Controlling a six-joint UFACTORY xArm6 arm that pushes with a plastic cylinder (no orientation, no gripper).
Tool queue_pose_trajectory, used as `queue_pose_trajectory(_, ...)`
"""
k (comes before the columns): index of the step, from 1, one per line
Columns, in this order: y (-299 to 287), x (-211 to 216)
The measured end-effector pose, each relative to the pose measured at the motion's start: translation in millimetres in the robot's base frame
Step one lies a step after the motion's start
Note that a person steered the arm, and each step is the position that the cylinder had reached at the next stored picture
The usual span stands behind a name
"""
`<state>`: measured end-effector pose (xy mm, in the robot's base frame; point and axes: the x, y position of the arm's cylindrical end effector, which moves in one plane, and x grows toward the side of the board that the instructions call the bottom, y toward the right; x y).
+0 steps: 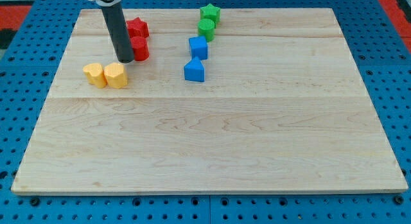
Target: Slide the yellow hexagon above the yellow heart
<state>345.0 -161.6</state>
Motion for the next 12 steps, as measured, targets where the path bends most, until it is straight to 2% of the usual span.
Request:
queue_pose_trajectory(4,-77.0,32.0)
queue_pose_trajectory(7,-110.3,69.5)
queue_pose_trajectory(9,-42.1,88.1)
queue_pose_trajectory(11,-22.7,92.6)
queue_pose_trajectory(12,-22.7,73.0)
